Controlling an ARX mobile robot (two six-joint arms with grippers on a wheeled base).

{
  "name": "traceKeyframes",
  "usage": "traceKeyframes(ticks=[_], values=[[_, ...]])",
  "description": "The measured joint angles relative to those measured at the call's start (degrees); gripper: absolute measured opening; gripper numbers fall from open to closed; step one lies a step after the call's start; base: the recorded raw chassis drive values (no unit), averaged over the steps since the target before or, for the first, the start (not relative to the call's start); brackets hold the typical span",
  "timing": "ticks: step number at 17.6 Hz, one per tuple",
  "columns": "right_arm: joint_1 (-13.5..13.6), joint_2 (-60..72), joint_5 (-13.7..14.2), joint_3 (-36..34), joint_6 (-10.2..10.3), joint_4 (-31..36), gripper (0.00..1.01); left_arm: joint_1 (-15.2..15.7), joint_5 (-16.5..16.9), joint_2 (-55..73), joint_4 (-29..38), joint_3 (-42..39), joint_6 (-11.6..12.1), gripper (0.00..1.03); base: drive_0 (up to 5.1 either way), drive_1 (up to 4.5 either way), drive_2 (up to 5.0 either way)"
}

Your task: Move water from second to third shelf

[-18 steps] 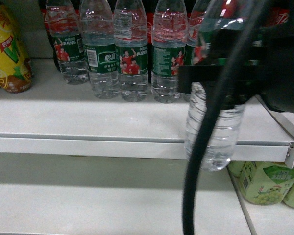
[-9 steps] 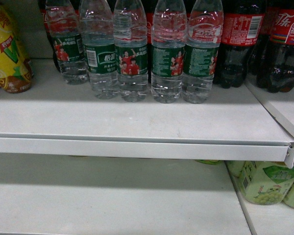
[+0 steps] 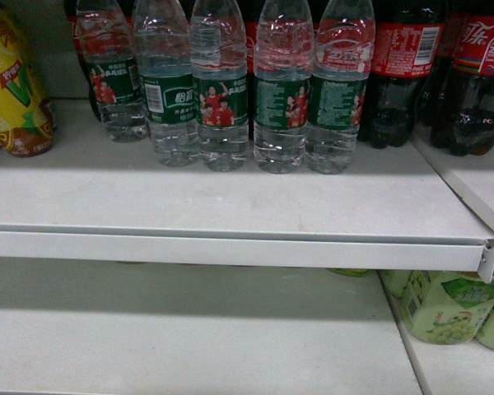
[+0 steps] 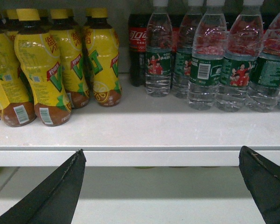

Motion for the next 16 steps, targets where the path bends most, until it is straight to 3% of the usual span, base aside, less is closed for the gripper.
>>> traceKeyframes(ticks=[4, 16], values=[[-0.52, -1.36, -3.74, -0.11, 1.46, -1.49, 0.42, 0.00, 0.00, 0.00, 0.00, 0.00, 0.00, 0.98, 0.0, 0.00, 0.0], [-0.15, -1.73, -2.58, -0.37, 1.53, -3.15, 0.42, 0.00, 0.00, 0.00, 0.00, 0.00, 0.00, 0.98, 0.0, 0.00, 0.0]])
